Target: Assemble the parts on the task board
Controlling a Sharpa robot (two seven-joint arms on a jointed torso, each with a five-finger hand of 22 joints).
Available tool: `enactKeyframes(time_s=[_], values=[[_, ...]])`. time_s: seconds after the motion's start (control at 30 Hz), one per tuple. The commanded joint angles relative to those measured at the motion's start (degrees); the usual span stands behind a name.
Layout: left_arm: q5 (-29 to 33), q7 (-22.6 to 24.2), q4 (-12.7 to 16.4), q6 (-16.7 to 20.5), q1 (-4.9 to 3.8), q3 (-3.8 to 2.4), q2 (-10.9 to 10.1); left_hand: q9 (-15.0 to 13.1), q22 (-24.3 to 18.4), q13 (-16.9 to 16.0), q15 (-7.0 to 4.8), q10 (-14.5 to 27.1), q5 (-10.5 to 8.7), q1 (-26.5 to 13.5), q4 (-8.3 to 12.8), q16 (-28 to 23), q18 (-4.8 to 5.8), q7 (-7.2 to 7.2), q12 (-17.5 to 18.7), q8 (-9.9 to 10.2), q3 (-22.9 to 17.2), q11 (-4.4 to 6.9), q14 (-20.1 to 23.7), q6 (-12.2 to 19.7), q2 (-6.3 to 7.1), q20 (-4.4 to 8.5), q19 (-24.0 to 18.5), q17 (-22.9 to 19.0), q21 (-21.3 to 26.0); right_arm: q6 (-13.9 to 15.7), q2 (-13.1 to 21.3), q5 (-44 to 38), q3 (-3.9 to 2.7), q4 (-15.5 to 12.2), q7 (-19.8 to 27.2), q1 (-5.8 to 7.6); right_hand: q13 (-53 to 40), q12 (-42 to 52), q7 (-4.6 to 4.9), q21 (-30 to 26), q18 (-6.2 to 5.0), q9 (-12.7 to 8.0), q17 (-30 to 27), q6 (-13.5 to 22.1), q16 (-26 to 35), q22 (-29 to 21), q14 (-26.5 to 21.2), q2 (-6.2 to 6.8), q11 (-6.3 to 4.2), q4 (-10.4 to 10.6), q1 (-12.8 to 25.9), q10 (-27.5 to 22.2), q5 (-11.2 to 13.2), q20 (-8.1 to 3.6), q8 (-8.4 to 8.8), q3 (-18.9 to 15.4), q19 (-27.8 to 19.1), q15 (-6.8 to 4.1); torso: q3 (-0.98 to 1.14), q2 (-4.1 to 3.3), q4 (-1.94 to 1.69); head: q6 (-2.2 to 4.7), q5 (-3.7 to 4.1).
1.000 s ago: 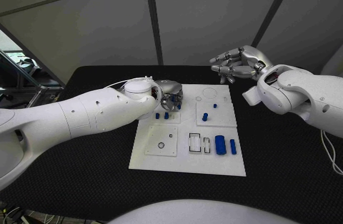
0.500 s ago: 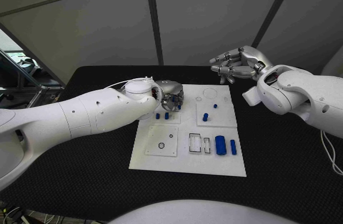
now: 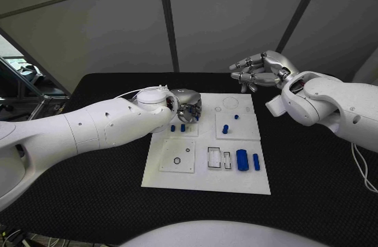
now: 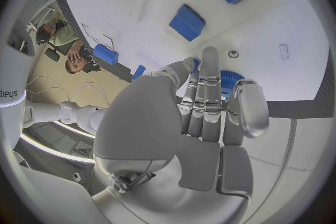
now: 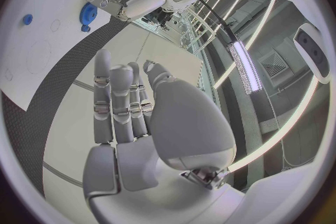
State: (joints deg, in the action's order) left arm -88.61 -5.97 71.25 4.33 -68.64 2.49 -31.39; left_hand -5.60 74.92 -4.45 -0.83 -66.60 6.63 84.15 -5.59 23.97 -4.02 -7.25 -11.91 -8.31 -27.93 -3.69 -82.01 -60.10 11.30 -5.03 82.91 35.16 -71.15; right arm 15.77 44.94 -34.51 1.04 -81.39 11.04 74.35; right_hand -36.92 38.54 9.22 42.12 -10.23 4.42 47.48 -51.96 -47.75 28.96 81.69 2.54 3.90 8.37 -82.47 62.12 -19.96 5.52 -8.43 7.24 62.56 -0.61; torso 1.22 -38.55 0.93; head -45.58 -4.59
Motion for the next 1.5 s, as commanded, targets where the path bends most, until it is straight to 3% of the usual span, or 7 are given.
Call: enactKeyframes(time_s=[0.03, 0.53, 0.63, 0.83, 0.97, 1.23, 1.5], values=[[0.77, 1.35, -0.05, -0.08, 0.13, 0.09, 0.1, -0.03, 6.11, 0.1, -0.18, -0.4, -0.09, 0.05, 0.12, 0.3, 0.01, 0.06, 0.31, -0.21, -0.31, 0.07, 0.1, -0.38, -0.66, 0.13, 0.4, -0.07, -0.27, -0.51, -0.04, -0.14, -0.04, -0.07, 0.5, 0.12, 0.05, 0.22, 0.1, -0.39, -0.29, -0.05, 0.05, 0.42, 0.29, -0.06, 0.42, 0.35, -0.01, -0.09, -0.42, -0.4, -0.39, -0.02, -0.27, 0.34, 0.52, -0.06, 0.0, 0.03, -0.02, -0.07, 0.01], [1.9, 2.94, 1.64, 3.49, 0.27, -0.08, -1.57, 0.08, 6.42, 0.19, -0.22, -2.16, -0.08, -0.12, 1.91, 0.49, 0.08, -0.12, 1.98, 0.09, -1.54, 0.05, 0.29, -1.58, -0.82, 0.28, 0.48, -0.15, -0.49, -0.52, -0.01, -0.19, -0.04, 0.09, 0.59, 0.12, 0.05, 0.22, 0.1, -0.39, -0.29, -0.05, 0.05, 0.42, 0.29, -0.06, 0.42, 0.35, -0.01, -0.09, -0.42, -0.4, -0.39, -0.02, -0.27, 0.34, 0.52, -0.06, -0.07, 0.07, -0.11, 0.28, -0.12], [2.36, 3.09, 2.44, 3.89, 0.28, -0.89, -2.28, 0.11, 6.45, 0.2, -0.2, -2.4, -0.07, -0.2, 2.15, 0.52, 0.08, -0.18, 2.24, 0.14, -1.73, 0.01, 0.31, -1.74, -0.79, 0.27, 0.48, -0.16, -0.5, -0.51, 0.02, -0.19, -0.04, 0.14, 0.61, 0.11, 0.05, 0.22, 0.1, -0.39, -0.29, -0.05, 0.05, 0.42, 0.29, -0.06, 0.42, 0.35, -0.01, -0.09, -0.42, -0.4, -0.39, -0.02, -0.27, 0.34, 0.52, -0.06, -0.07, 0.09, -0.14, 0.4, -0.2], [3.48, 3.08, 5.08, 4.46, 0.3, -3.15, -4.5, 0.11, 6.55, 0.19, -0.17, -2.89, -0.09, -0.44, 2.46, 0.57, 0.11, -0.26, 2.58, 0.17, -2.0, -0.05, 0.34, -2.14, -0.79, 0.25, 0.53, -0.17, -0.61, -0.48, 0.11, -0.19, -0.04, 0.25, 0.68, 0.11, 0.05, 0.22, 0.1, -0.39, -0.29, -0.05, 0.05, 0.42, 0.29, -0.06, 0.42, 0.35, -0.01, -0.09, -0.42, -0.4, -0.39, -0.02, -0.27, 0.34, 0.52, -0.06, -0.06, 0.1, -0.17, 0.64, -0.38], [3.89, 2.8, 6.74, 4.42, 0.31, -3.95, -6.15, 0.11, 6.59, 0.18, -0.15, -3.06, -0.1, -0.53, 2.57, 0.6, 0.12, -0.28, 2.7, 0.18, -2.07, -0.04, 0.35, -2.27, -0.78, 0.24, 0.55, -0.17, -0.66, -0.47, 0.18, -0.19, -0.04, 0.29, 0.71, 0.1, 0.05, 0.22, 0.1, -0.39, -0.29, -0.05, 0.05, 0.42, 0.29, -0.06, 0.42, 0.35, -0.01, -0.09, -0.42, -0.4, -0.39, -0.02, -0.27, 0.34, 0.52, -0.06, -0.05, 0.08, -0.15, 0.72, -0.51], [4.25, 1.62, 8.89, 3.06, 0.33, -4.43, -9.39, 0.14, 6.62, 0.18, -0.12, -3.35, -0.15, -0.88, 2.73, 0.65, 0.12, -0.3, 3.01, 0.25, -2.12, -0.06, 0.35, -2.5, -0.65, 0.22, 0.54, -0.18, -0.64, -0.45, 0.31, -0.19, -0.03, 0.35, 0.71, 0.1, 0.05, 0.22, 0.1, -0.39, -0.29, -0.05, 0.05, 0.42, 0.29, -0.06, 0.42, 0.35, -0.01, -0.09, -0.42, -0.4, -0.39, -0.02, -0.27, 0.34, 0.52, -0.06, 0.0, 0.04, -0.05, 0.8, -0.64], [4.43, 0.53, 8.6, 1.56, 0.74, -4.47, -11.38, 0.18, 6.66, 0.19, -0.1, -3.53, -0.18, -1.28, 2.8, 0.7, 0.12, -0.29, 3.33, 0.37, -2.09, -0.07, 0.35, -2.6, -0.52, 0.19, 0.54, -0.19, -0.65, -0.37, 0.46, -0.24, -0.03, 0.32, 0.66, 0.1, 0.05, 0.22, 0.1, -0.39, -0.29, -0.05, 0.05, 0.42, 0.29, -0.06, 0.42, 0.35, -0.01, -0.09, -0.42, -0.4, -0.39, -0.02, -0.27, 0.34, 0.52, -0.06, -0.03, -0.01, -0.04, 0.83, -0.67]])
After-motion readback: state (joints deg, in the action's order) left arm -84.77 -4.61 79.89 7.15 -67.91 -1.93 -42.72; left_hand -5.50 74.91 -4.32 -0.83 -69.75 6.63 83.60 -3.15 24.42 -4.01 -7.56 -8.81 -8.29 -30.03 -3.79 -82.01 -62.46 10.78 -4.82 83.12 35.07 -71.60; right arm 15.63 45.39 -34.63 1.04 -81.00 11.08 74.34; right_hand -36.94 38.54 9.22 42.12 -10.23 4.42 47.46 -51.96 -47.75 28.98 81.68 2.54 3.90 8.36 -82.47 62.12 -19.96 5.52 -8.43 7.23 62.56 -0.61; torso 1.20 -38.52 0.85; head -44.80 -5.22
